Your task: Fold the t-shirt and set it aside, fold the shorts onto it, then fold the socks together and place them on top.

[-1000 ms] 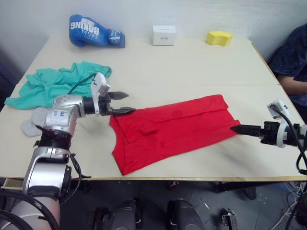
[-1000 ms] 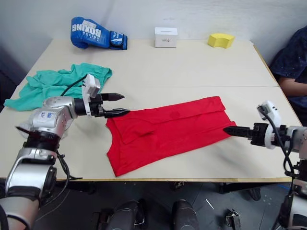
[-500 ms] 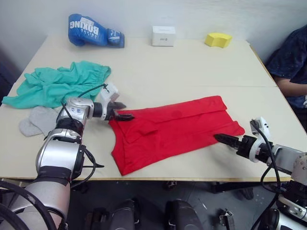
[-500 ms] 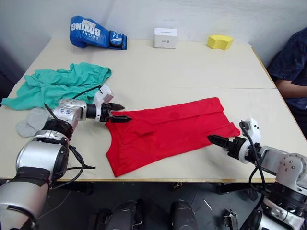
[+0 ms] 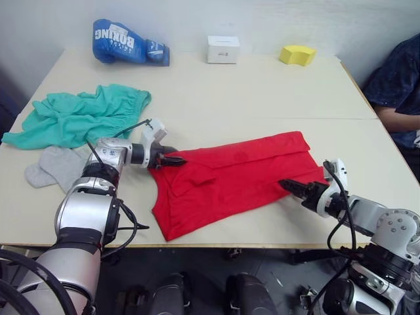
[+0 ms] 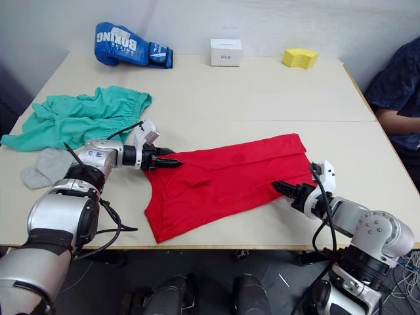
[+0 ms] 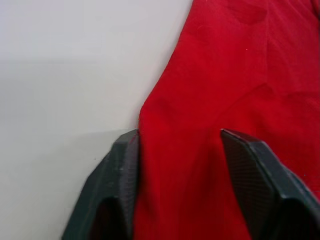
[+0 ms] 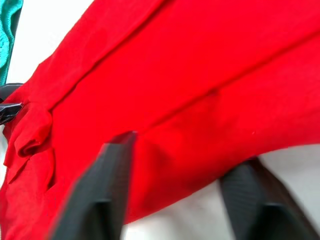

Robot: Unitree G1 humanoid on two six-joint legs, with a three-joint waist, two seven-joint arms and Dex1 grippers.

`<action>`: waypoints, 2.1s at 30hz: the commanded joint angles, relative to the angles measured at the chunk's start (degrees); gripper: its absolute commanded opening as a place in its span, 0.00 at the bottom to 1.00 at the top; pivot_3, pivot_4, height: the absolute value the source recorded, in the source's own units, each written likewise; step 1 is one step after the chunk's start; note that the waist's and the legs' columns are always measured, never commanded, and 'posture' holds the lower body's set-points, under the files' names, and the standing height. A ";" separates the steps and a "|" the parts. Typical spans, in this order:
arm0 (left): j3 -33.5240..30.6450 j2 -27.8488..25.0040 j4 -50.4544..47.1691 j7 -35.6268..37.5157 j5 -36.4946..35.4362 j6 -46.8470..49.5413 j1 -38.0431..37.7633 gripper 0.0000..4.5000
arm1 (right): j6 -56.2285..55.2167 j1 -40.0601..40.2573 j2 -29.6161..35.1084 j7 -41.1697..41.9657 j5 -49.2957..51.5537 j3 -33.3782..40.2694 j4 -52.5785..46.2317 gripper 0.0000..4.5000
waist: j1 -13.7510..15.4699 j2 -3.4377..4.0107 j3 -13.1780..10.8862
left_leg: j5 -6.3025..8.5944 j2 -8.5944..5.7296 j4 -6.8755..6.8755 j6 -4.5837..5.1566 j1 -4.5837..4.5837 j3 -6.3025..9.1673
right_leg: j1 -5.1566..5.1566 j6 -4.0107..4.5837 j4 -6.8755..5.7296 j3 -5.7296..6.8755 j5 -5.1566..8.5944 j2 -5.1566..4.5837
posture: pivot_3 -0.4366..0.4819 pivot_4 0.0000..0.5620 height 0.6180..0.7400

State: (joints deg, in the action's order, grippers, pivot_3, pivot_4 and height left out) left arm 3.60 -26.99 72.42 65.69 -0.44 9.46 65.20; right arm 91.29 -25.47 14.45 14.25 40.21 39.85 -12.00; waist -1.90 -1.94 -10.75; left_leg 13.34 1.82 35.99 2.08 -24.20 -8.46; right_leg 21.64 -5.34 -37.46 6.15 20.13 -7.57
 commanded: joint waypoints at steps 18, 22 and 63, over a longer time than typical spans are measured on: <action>-3.33 -3.63 -41.62 0.81 -6.10 12.99 -23.51 0.00 | -28.68 -12.42 16.87 13.93 -10.27 -19.57 28.06 0.00 | -1.16 0.29 -0.12 | -0.01 -0.03 -0.02 -0.01 0.02 -0.10 | 0.00 0.00 0.00 -0.09 0.00 -0.01 | 0.48 0.27 1.00; -5.63 -3.03 -64.37 -6.31 -9.54 22.88 -34.96 0.00 | -35.85 -18.28 19.20 18.71 -14.24 -25.03 39.70 0.00 | -1.30 0.35 -0.16 | -0.03 -0.03 -0.01 -0.02 -0.01 -0.11 | -0.02 -0.01 -0.01 -0.11 0.00 0.00 | 0.48 0.27 1.00; 7.14 13.90 -18.01 -18.69 -10.56 24.62 1.39 1.00 | -6.36 17.25 18.70 22.45 8.06 -16.42 -12.25 1.00 | 1.80 0.41 -0.33 | 0.00 -0.07 0.03 0.14 -0.27 0.01 | -0.06 -0.21 0.57 0.05 -0.17 0.00 | 0.48 0.27 1.00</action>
State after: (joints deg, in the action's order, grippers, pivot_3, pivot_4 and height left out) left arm 11.01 -13.48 49.92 49.28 -13.46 37.62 64.06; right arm 83.82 -9.54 33.65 38.10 47.19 22.97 -22.83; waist -0.11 -1.53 -11.08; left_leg 13.34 1.76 36.03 2.22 -24.47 -8.44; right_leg 21.58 -5.54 -36.89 6.21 19.96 -7.57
